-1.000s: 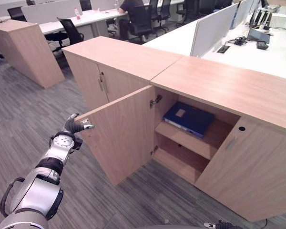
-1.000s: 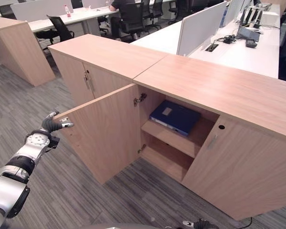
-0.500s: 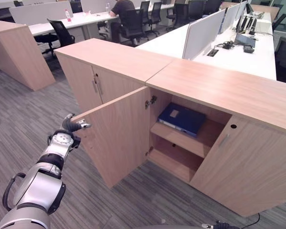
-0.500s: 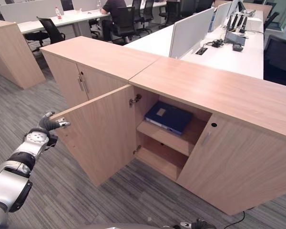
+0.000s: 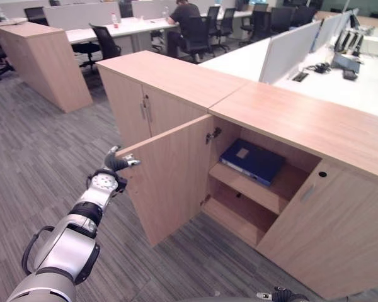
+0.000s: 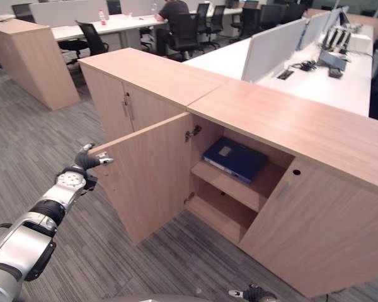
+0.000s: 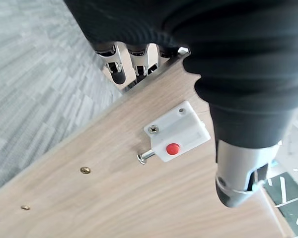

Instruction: Put the empty folder in the office cabinet

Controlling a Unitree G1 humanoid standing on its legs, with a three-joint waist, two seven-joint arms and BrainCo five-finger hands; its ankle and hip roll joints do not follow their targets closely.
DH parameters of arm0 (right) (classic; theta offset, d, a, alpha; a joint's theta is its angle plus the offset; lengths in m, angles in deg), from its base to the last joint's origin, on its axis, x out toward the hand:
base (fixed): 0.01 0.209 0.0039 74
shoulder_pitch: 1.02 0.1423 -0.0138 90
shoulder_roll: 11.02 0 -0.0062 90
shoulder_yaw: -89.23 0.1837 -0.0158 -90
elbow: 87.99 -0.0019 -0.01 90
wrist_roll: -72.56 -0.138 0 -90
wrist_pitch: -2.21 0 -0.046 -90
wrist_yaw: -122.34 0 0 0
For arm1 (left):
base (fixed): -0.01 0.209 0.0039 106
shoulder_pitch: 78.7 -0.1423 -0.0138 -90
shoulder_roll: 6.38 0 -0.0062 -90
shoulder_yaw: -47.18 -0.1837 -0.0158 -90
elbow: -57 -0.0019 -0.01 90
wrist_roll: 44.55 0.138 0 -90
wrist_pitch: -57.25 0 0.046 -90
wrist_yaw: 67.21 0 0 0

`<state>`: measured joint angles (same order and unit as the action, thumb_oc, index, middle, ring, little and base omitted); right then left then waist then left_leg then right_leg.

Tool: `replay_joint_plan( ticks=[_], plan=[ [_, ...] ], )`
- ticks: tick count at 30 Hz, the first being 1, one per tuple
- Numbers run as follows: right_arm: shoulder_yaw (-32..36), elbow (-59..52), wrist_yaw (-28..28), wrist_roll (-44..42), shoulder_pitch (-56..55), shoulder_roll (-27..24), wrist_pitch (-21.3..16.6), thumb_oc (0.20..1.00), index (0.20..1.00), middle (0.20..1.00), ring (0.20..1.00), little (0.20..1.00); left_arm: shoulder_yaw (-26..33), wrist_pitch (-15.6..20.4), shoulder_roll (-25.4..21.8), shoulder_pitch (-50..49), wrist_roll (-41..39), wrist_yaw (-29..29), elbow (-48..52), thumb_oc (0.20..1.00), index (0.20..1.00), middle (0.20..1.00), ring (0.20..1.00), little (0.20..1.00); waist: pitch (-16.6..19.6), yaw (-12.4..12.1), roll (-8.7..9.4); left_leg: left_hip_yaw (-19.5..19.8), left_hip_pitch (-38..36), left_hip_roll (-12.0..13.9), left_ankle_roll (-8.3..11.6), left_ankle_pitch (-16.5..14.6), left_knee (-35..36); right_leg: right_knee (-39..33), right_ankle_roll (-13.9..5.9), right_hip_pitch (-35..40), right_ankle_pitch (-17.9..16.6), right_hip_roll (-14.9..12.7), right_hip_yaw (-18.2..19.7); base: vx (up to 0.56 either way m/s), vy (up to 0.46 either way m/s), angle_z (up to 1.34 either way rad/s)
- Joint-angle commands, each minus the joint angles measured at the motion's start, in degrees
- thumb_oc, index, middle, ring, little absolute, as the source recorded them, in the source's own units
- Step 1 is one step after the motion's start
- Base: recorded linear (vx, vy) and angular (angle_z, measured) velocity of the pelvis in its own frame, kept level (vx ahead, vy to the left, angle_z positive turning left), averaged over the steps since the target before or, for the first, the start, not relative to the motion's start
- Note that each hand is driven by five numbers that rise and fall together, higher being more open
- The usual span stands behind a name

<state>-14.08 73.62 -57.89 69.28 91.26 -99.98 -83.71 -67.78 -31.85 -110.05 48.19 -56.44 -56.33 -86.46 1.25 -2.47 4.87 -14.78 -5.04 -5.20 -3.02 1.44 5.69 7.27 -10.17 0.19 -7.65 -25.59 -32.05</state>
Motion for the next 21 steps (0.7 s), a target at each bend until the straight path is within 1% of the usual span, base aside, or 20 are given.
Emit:
replay_joint_plan(
  ticks=[1, 2, 3, 4, 6, 8, 13, 16, 18, 21],
  plan=[
    [-2.41, 0.84, -1.11, -0.05, 4.99, -0.27, -1.32, 1.000, 1.000, 1.000, 1.000, 1.000, -2.14, 4.89, 11.89, 0.40, -1.16, -5.62, 7.87, 1.000, 1.000, 1.000, 1.000, 1.000, -0.62, 3.63, -2.43, 4.56, 1.24, -0.04, 0.36, -7.20, -0.69, -2.48, -4.83, 7.21, -7.60, -2.89, 0.16, 0.00, 0.000, 0.00],
    [-2.38, 0.60, -1.19, -0.25, 5.22, -0.01, -1.29, 1.000, 1.000, 1.000, 1.000, 1.000, -2.54, 5.28, 12.14, -1.04, -2.24, -6.46, 10.67, 1.000, 1.000, 1.000, 1.000, 1.000, -0.80, 3.34, -2.35, 4.69, 1.26, 0.02, 0.35, -7.17, -0.69, -2.56, -4.83, 7.30, -7.52, -2.79, -0.03, 0.00, 0.000, 0.00],
    [-2.40, 0.59, -1.19, -0.25, 5.17, 0.02, -1.29, 1.000, 1.000, 1.000, 1.000, 1.000, -2.55, 5.20, 12.06, -1.18, -2.26, -6.46, 10.84, 1.000, 1.000, 1.000, 1.000, 1.000, -0.76, 3.36, -2.33, 4.70, 1.25, 0.03, 0.35, -7.17, -0.69, -2.57, -4.83, 7.33, -7.52, -2.78, -0.05, 0.00, 0.000, 0.00],
    [-2.43, 0.09, -1.18, -0.74, 5.52, 0.55, -1.45, 1.000, 1.000, 1.000, 1.000, 1.000, -3.58, 5.78, 11.81, -4.35, -4.33, -8.34, 17.27, 1.000, 1.000, 1.000, 1.000, 1.000, -0.94, 2.92, -2.12, 4.86, 1.47, 0.10, 0.42, -7.11, -0.69, -2.85, -4.83, 7.41, -7.51, -2.66, -0.28, 0.00, 0.000, 0.00],
    [-2.63, -0.30, -1.15, -0.88, 5.92, 1.03, -1.53, 1.000, 1.000, 1.000, 1.000, 1.000, -3.59, 5.95, 11.52, -7.19, -6.77, -9.92, 22.34, 1.000, 1.000, 1.000, 1.000, 1.000, -1.08, 2.46, -2.00, 4.92, 1.71, 0.18, 0.46, -7.05, -0.71, -3.08, -4.83, 7.40, -7.43, -2.49, -0.39, 0.00, 0.000, 0.00],
    [-3.00, -0.35, -0.80, -0.70, 6.21, 1.36, -1.53, 1.000, 1.000, 1.000, 1.000, 1.000, -4.82, 5.69, 11.00, -8.93, -7.35, -12.06, 26.10, 1.000, 1.000, 1.000, 1.000, 1.000, -1.12, 2.05, -1.92, 4.96, 1.97, 0.28, 0.49, -7.01, -0.70, -3.51, -4.83, 7.42, -7.39, -2.25, -0.45, 0.00, -0.011, 0.02],
    [-3.40, -0.46, -0.19, -0.75, 6.91, 1.87, -1.69, 1.000, 1.000, 1.000, 1.000, 1.000, -5.56, 5.12, 9.55, -13.10, -6.62, -14.53, 31.10, 1.000, 1.000, 1.000, 1.000, 1.000, -1.22, 1.11, -1.74, 4.50, 2.53, 0.70, 0.77, -6.92, -0.71, -4.86, -4.83, 7.58, -6.81, -1.61, -1.09, 0.01, -0.019, -0.02],
    [0.03, -0.05, -1.26, -5.40, 6.98, 2.06, -2.18, 1.000, 1.000, 1.000, 1.000, 1.000, -4.69, 4.77, 9.17, -15.53, -6.40, -14.97, 32.35, 1.000, 1.000, 1.000, 1.000, 1.000, -1.25, 1.00, -1.86, 3.90, 2.81, 1.14, 0.93, -6.87, -0.69, -5.63, -4.83, 7.36, -6.44, -1.11, -1.27, 0.00, -0.023, -0.16],
    [1.40, 1.77, -1.60, -6.62, 6.99, 2.33, -2.07, 1.000, 1.000, 1.000, 1.000, 1.000, -4.43, 4.32, 9.59, -16.83, -6.67, -15.05, 32.70, 1.000, 1.000, 1.000, 1.000, 1.000, -1.23, 0.78, -1.98, 3.32, 2.90, 1.51, 1.11, -6.86, -0.69, -6.20, -4.83, 7.28, -6.18, -0.65, -1.65, -0.01, -0.037, -0.10],
    [1.53, 3.21, -1.35, -6.13, 6.96, 2.65, -1.86, 1.000, 1.000, 1.000, 1.000, 1.000, -4.17, 4.35, 9.72, -18.05, -7.65, -15.75, 34.32, 1.000, 1.000, 1.000, 1.000, 1.000, -1.60, 0.53, -1.95, 2.03, 3.15, 2.43, 1.44, -6.68, -0.69, -6.92, -4.83, 6.90, -5.67, -0.03, -2.71, -0.02, -0.058, -0.15]
  ],
)
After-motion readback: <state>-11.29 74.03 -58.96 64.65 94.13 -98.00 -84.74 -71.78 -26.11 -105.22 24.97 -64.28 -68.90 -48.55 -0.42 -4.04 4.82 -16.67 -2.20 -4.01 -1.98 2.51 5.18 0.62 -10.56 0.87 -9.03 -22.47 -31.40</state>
